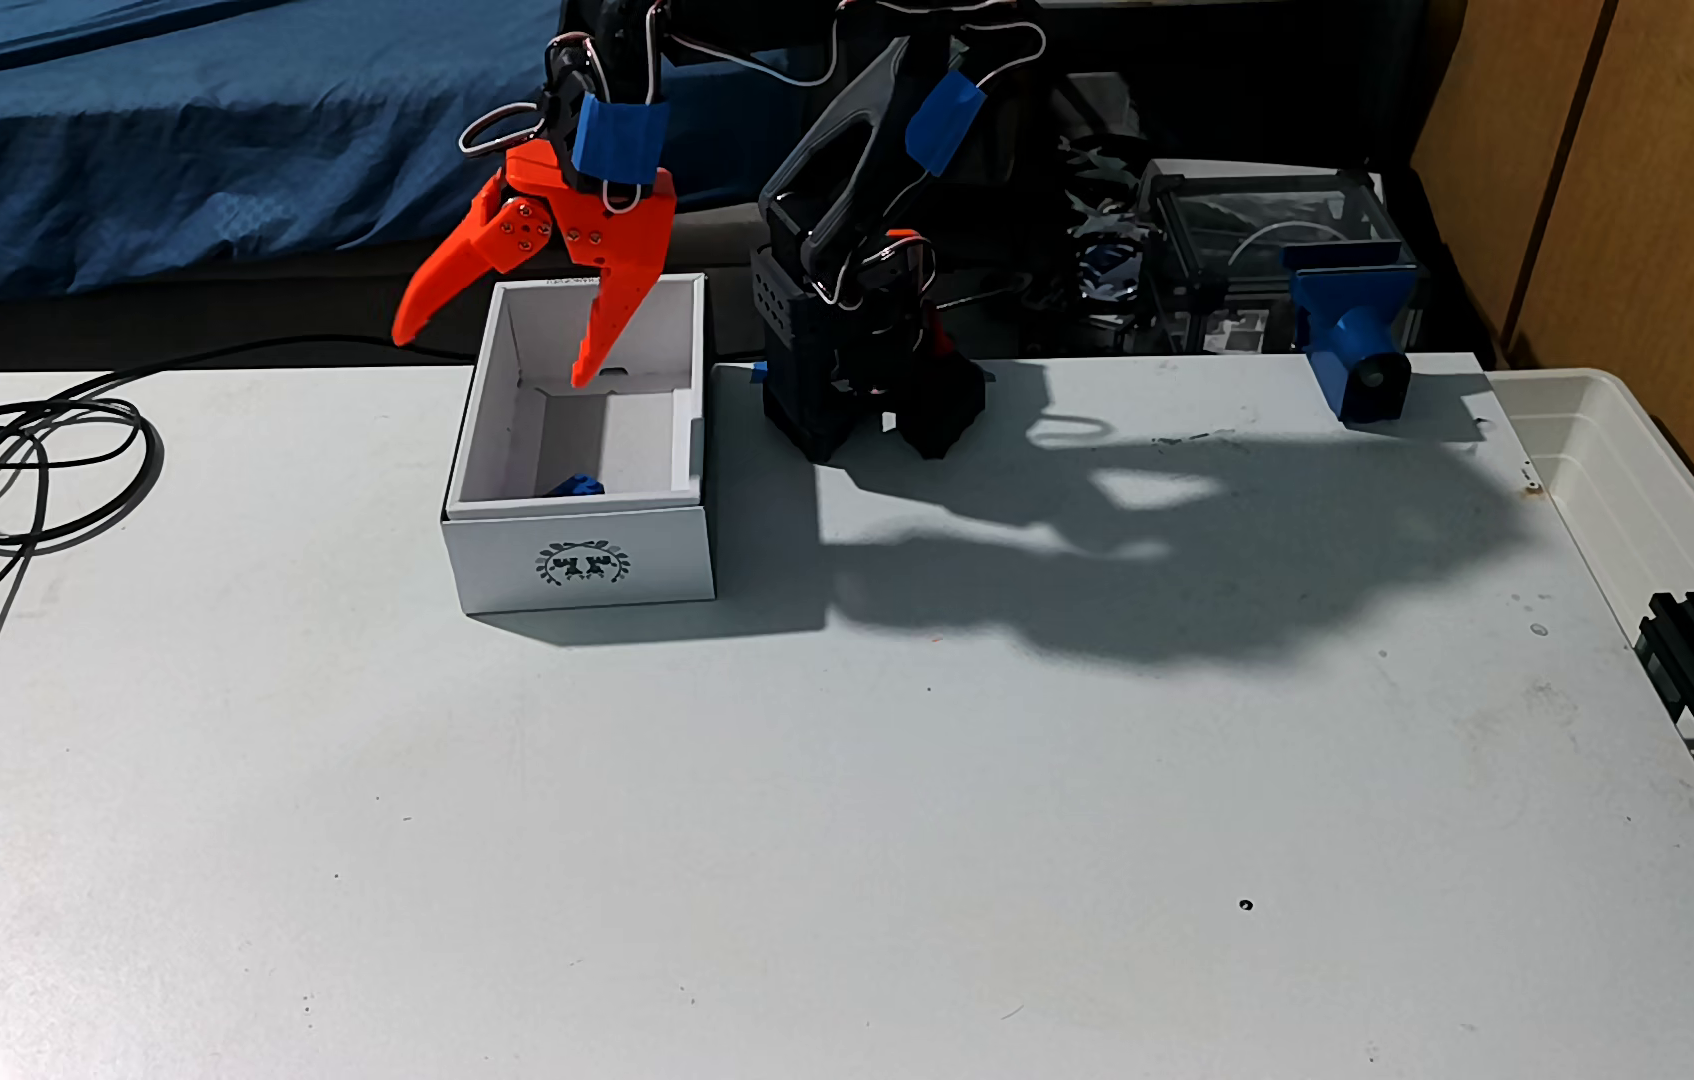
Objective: Grab the blue brick and place in box
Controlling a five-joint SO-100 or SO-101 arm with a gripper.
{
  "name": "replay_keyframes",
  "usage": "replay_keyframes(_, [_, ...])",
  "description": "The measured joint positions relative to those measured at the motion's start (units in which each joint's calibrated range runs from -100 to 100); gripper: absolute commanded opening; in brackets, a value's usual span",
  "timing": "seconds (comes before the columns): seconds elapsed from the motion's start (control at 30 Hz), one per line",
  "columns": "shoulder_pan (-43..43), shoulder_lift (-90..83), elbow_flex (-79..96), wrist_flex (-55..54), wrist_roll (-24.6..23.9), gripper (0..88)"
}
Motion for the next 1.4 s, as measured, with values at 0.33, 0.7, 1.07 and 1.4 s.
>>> replay_keyframes(0.33, [-12.4, 0.0, -7.2, -13.4, 0.1, 41.8])
replay_keyframes(0.7, [-23.1, 0.0, -7.0, -28.0, 4.8, 41.0])
replay_keyframes(1.07, [-31.8, 0.0, 2.1, -40.0, 5.5, 15.5])
replay_keyframes(1.4, [-39.3, -0.2, 4.0, -42.6, 5.5, 11.1])
